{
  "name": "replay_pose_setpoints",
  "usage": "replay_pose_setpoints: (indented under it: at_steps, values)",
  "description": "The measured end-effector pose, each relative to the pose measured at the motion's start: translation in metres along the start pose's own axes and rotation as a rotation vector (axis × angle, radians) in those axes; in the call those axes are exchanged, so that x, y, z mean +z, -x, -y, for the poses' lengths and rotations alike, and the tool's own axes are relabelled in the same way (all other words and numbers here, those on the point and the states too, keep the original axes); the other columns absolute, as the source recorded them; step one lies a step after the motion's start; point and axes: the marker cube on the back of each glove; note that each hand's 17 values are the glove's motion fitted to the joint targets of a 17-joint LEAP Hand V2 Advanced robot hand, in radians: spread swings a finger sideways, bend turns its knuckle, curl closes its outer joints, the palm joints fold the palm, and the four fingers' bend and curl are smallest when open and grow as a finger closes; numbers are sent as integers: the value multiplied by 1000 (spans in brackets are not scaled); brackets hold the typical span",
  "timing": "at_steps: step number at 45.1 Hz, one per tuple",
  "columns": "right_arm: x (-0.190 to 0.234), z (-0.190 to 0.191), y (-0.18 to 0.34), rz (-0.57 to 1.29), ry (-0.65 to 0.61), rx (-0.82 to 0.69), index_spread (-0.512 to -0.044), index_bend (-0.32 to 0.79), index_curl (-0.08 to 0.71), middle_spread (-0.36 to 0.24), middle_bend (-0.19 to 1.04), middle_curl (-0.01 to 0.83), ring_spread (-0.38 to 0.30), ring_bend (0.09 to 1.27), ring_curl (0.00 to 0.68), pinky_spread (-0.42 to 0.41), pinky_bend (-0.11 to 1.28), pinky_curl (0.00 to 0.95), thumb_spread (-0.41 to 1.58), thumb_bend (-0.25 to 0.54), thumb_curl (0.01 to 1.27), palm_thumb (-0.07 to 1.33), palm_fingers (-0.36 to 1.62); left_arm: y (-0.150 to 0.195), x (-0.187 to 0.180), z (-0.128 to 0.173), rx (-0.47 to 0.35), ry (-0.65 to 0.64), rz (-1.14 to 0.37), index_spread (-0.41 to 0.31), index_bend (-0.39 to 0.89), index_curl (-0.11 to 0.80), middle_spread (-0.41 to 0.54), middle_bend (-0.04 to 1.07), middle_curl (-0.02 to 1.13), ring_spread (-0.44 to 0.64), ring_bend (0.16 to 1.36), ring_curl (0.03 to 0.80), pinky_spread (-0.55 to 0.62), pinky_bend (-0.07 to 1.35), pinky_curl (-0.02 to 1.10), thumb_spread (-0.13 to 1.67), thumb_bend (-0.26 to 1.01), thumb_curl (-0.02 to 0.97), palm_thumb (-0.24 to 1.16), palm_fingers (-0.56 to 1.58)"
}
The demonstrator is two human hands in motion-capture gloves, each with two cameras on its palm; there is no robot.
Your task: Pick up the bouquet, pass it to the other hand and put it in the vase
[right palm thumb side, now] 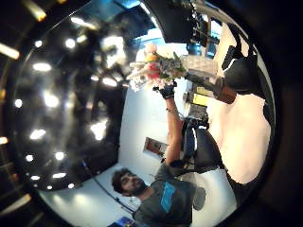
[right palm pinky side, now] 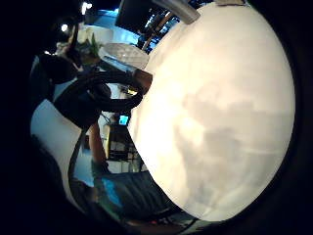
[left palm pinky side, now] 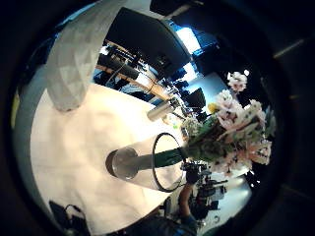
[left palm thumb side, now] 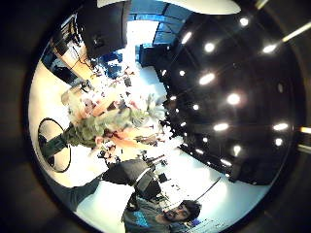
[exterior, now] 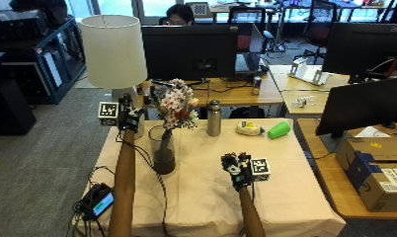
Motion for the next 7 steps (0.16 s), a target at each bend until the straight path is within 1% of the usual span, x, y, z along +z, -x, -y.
replay_pose_setpoints:
  at_steps: [2, 4, 5, 6, 7]
  values:
    - [-1, -2, -3, -30, -11, 86, -285, 128, 323, -171, 283, 456, -140, 365, 398, 136, 373, 357, 811, -29, 550, 871, 1104, 6, -2, 3, -20, 2, -13, 48, 41, 40, 337, 188, 314, 469, 694, 315, 536, 751, 359, 609, -50, 393, 221, -158]
    - [-1, -4, -6, -50, -24, 188, -285, 129, 323, -171, 283, 457, -140, 361, 396, 136, 372, 358, 813, -28, 549, 873, 1103, 5, -3, 3, -21, 3, -14, 40, 43, 38, 335, 189, 314, 473, 690, 311, 540, 747, 355, 609, -49, 390, 221, -160]
    - [0, -4, -4, -42, -23, 201, -284, 123, 321, -171, 285, 457, -140, 363, 397, 139, 370, 358, 813, -29, 549, 873, 1100, 3, -4, 3, -15, 4, -10, 36, 47, 37, 332, 189, 314, 475, 686, 309, 538, 743, 352, 609, -49, 389, 221, -159]
    - [1, -4, -2, -21, -18, 186, -285, 122, 321, -171, 286, 457, -140, 363, 397, 139, 370, 359, 813, -29, 549, 873, 1100, 2, -5, 3, 12, 4, 0, 34, 46, 36, 331, 188, 313, 477, 685, 308, 539, 742, 351, 609, -49, 387, 221, -158]
    - [2, -4, 2, 8, -8, 155, -285, 129, 323, -171, 284, 457, -140, 361, 396, 140, 367, 359, 814, -29, 549, 873, 1102, 1, -6, 6, 80, 3, 21, 32, 46, 35, 333, 188, 313, 478, 684, 307, 539, 741, 350, 609, -49, 386, 222, -157]
